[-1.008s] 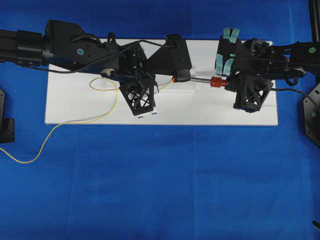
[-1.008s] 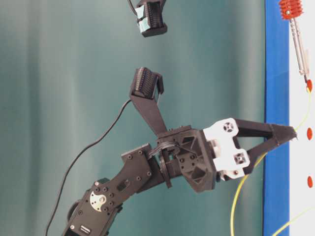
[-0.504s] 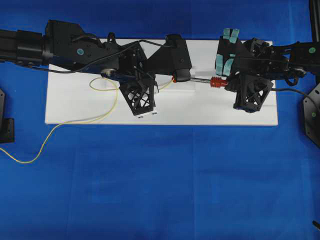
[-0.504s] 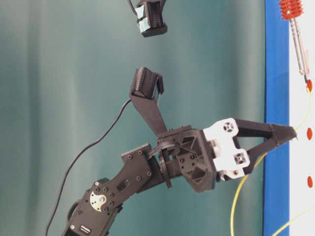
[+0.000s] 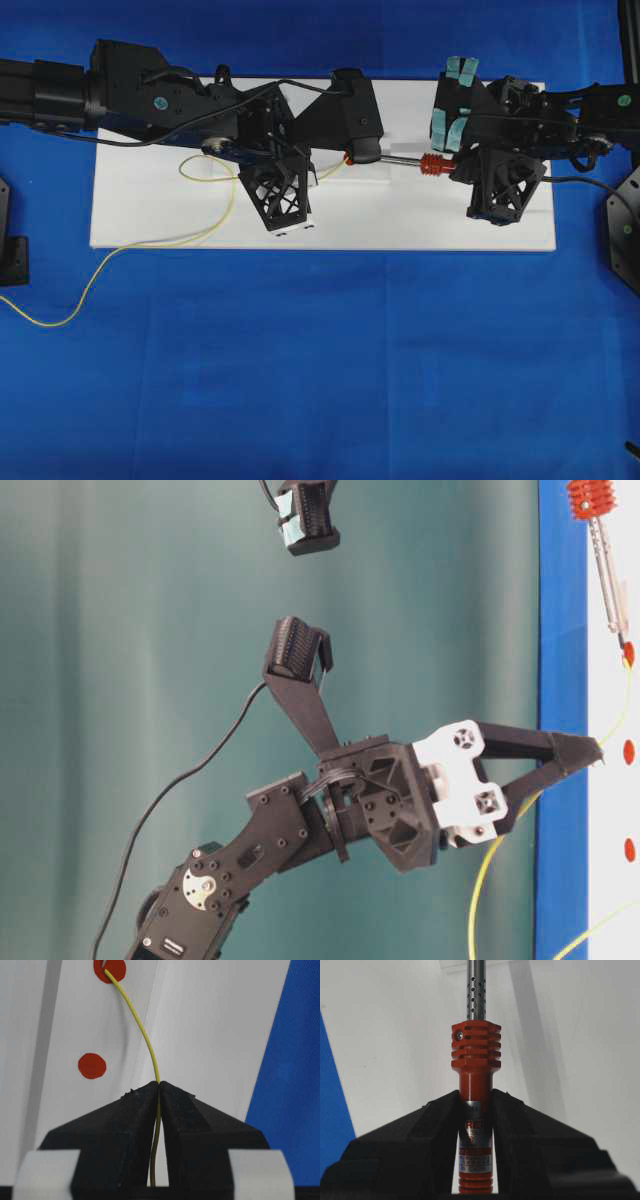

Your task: Touch the tip of the soldering iron to the tip of the solder at the mark.

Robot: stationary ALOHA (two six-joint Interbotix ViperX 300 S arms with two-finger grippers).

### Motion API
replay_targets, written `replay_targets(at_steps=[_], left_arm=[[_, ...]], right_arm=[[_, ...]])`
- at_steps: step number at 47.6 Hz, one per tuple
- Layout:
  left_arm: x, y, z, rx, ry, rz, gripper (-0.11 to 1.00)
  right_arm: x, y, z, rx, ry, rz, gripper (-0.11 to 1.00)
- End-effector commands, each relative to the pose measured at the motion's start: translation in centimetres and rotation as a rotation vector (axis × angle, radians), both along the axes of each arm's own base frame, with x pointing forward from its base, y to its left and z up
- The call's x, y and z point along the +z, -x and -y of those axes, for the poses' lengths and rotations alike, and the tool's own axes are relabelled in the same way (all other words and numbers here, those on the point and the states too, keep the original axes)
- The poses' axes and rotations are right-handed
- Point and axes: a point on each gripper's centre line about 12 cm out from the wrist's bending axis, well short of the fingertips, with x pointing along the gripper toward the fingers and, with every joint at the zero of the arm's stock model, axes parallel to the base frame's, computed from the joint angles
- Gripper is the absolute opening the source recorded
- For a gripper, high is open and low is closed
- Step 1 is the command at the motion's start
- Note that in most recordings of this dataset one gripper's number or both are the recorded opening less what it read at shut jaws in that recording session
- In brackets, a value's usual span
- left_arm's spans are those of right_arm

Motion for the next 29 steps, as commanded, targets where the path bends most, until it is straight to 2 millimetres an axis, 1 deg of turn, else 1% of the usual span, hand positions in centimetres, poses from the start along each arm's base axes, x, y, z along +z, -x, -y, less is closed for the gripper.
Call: replay_targets(at_steps=[1,19,24,29], left_arm=[[1.4,-0.2,-0.1,-0.001,-0.008,0.036,0.03],[1.6,-0.2,-0.2,0.0,-0.008,0.041,0.03],[2.5,0.3,-0.3,0.006,-0.008,0.052,0.03],[4.2,1.4,-0.6,0.015,-0.011,0.06,0.03]], right_arm=[[1.1,-0.8,0.1,0.004,0.01,0.039,0.06],[1.0,-0.7,0.1,0.001,0.009,0.037,0.06],[1.0,-0.8,0.1,0.003,0.009,0.037,0.06],[1.0,-0.7,0.1,0.005,0.01,0.034,0.06]])
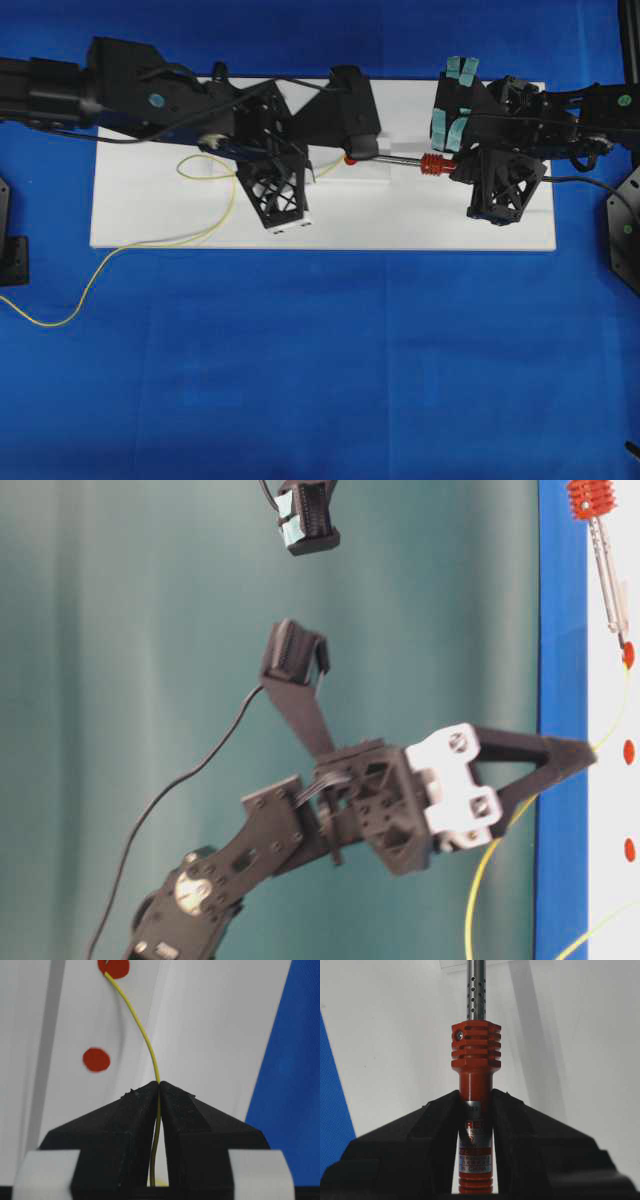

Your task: Touch the tip of the soldering iron to the tip of the solder at the mark.

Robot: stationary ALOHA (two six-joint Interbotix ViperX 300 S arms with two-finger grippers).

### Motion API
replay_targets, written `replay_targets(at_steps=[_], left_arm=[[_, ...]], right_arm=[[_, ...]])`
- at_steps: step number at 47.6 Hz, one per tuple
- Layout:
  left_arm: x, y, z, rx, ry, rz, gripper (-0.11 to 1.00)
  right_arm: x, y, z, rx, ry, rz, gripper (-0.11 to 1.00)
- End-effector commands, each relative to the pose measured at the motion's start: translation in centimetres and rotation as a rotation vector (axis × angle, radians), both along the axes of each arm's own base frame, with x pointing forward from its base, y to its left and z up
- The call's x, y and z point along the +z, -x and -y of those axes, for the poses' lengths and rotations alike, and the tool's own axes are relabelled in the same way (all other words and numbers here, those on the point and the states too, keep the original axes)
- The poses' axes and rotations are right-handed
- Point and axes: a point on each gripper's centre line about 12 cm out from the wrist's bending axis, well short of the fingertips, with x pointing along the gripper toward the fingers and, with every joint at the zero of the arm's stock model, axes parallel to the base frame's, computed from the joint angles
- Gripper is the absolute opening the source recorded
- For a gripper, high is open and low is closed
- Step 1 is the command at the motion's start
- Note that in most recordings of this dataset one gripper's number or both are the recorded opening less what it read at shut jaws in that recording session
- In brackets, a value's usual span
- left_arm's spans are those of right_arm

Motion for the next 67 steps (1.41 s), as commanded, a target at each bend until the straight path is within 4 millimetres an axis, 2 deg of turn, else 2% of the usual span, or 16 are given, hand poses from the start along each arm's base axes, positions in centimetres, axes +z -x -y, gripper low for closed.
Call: replay_targets(at_steps=[1,7,15,22,30,36,55,67], left_arm=[[3.3,1.0,-0.4,0.01,-0.011,0.057,0.03],[5.2,2.9,-0.7,0.027,-0.012,0.079,0.03],[6.3,5.2,-0.5,0.035,-0.011,0.098,0.03],[7.0,6.3,-0.3,0.04,-0.012,0.132,0.03],[7.1,6.9,-0.2,0.04,-0.016,0.17,0.03],[6.9,7.3,-0.2,0.042,-0.013,0.169,0.03],[6.7,9.2,0.1,0.041,-0.021,0.231,0.03],[6.8,10.1,0.5,0.045,-0.017,0.303,0.03]], right_arm=[[1.0,-0.7,0.1,0.001,0.008,0.033,0.06],[1.0,-0.7,0.1,0.003,0.009,0.036,0.06],[1.0,-0.7,0.1,0.004,0.011,0.037,0.06],[1.0,-0.7,0.1,0.003,0.01,0.039,0.06],[1.6,-0.7,0.1,0.005,0.017,0.058,0.06],[3.0,0.1,0.0,0.007,0.033,0.107,0.06],[5.7,4.7,-1.1,-0.04,0.044,0.285,0.06],[5.7,4.4,-1.1,-0.055,0.037,0.327,0.06]])
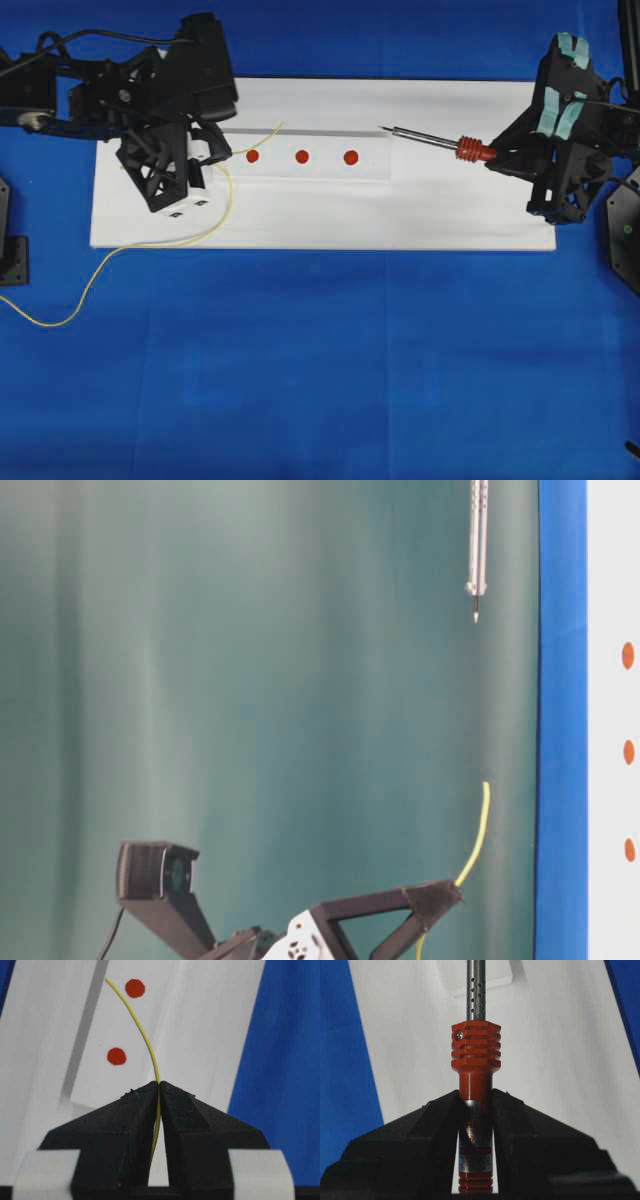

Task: Touch the tip of the soldering iron to the tip of the solder at the mark.
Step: 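Carry both tools back down to the table near their start spots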

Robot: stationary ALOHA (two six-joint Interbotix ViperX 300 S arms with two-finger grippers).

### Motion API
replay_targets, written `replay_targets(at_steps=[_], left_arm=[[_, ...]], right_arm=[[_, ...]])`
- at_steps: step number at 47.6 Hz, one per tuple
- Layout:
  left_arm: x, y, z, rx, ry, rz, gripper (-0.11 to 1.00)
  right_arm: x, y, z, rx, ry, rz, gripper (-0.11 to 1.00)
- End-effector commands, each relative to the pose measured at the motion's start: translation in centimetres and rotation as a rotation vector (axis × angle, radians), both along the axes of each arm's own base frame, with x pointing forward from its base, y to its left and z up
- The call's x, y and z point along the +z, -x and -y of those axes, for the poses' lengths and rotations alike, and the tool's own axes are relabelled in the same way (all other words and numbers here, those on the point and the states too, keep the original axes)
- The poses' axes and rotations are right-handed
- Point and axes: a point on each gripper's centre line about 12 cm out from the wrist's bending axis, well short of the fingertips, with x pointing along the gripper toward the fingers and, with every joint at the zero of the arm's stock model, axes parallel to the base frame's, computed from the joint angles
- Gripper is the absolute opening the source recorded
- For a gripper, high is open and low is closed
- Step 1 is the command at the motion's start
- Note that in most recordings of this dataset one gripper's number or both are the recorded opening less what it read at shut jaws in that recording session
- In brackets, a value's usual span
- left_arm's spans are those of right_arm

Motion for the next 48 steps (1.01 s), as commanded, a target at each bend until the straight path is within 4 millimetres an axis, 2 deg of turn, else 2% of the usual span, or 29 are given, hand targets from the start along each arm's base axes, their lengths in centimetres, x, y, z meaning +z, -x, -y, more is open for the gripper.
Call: replay_targets(at_steps=[1,5,16,24,31,38,48], left_arm=[[1.2,0.2,0.3,0.002,0.004,0.055,0.03],[1.0,0.4,1.7,-0.008,0.036,0.062,0.03],[1.0,1.8,8.1,-0.132,0.124,0.165,0.03],[0.3,3.9,12.6,-0.268,0.173,0.246,0.03],[-2.1,4.6,15.0,-0.334,0.209,0.278,0.03],[-5.6,5.1,16.7,-0.369,0.244,0.268,0.03],[-9.9,5.1,19.3,-0.436,0.246,0.2,0.03]], right_arm=[[1.0,-0.7,0.0,-0.003,0.0,0.052,0.06],[1.5,-1.1,-0.7,0.016,-0.017,0.087,0.06],[2.4,-2.2,-6.1,0.216,-0.048,0.162,0.06],[1.8,-2.9,-9.2,0.303,-0.087,0.182,0.06],[-0.5,-4.1,-11.6,0.365,-0.108,0.157,0.06],[-3.0,-5.3,-14.0,0.411,-0.126,0.151,0.06],[-7.0,-6.7,-15.9,0.41,-0.155,0.086,0.06]])
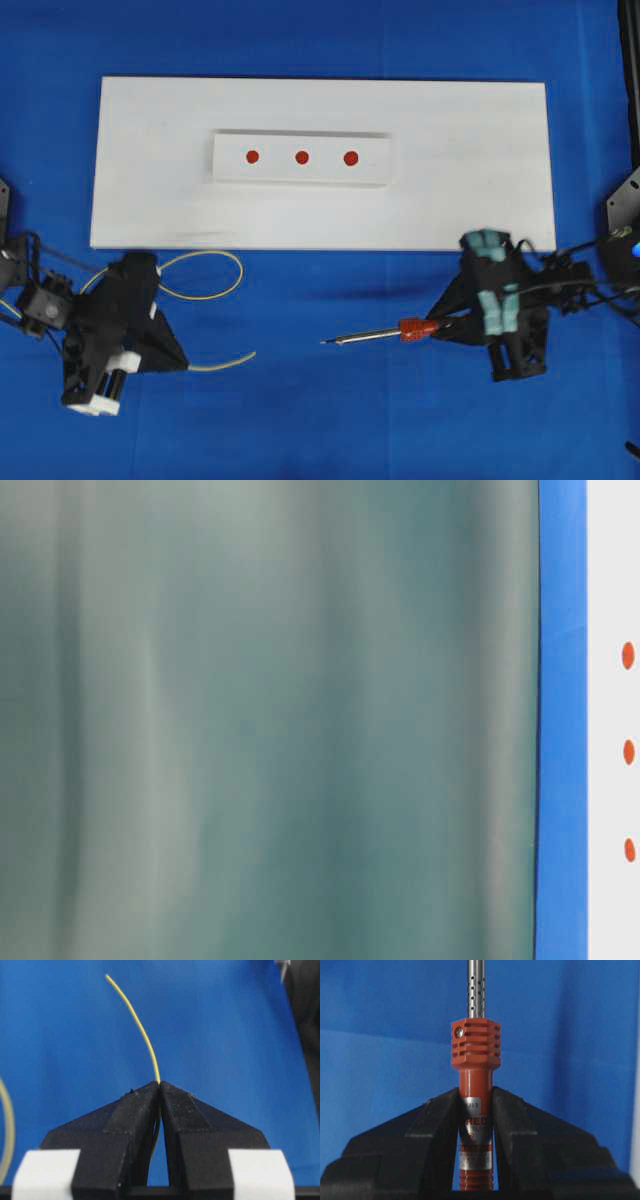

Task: Touch the tip of the soldering iron to the tip of the solder at the mark.
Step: 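Carry both tools back down to the table near their start spots, then open both grippers to release the wire and soldering iron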

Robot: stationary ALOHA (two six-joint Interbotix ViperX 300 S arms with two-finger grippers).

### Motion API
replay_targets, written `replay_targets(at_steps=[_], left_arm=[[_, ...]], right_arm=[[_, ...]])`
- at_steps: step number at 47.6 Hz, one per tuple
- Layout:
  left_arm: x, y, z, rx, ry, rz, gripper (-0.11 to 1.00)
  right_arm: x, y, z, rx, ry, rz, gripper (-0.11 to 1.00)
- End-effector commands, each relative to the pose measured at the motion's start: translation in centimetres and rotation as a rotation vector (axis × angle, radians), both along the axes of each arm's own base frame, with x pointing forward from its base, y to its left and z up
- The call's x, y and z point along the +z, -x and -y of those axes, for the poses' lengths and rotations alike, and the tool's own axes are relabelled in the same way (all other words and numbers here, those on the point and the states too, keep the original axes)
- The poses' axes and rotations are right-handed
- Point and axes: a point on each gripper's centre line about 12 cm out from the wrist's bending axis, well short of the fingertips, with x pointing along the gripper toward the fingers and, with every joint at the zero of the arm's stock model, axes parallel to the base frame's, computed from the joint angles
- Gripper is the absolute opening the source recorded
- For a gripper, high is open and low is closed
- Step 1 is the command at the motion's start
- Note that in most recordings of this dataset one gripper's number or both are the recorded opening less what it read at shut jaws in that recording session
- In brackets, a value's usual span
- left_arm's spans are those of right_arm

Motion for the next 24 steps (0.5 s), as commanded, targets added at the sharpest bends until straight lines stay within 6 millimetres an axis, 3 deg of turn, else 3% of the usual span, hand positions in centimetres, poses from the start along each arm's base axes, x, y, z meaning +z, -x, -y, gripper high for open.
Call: replay_targets(at_steps=[1,12,24], left_arm=[[-0.8,-0.4,0.8,-0.017,0.0,0.0,0.03],[-2.4,-1.0,1.2,-0.019,-0.019,-0.039,0.03],[-3.0,-1.6,1.5,-0.02,-0.029,-0.056,0.03]], right_arm=[[-0.4,-1.2,-1.0,0.008,-0.011,0.017,0.06],[-3.3,-2.6,-3.2,0.047,0.005,-0.041,0.06],[-4.2,-2.8,-4.4,0.057,-0.003,-0.06,0.06]])
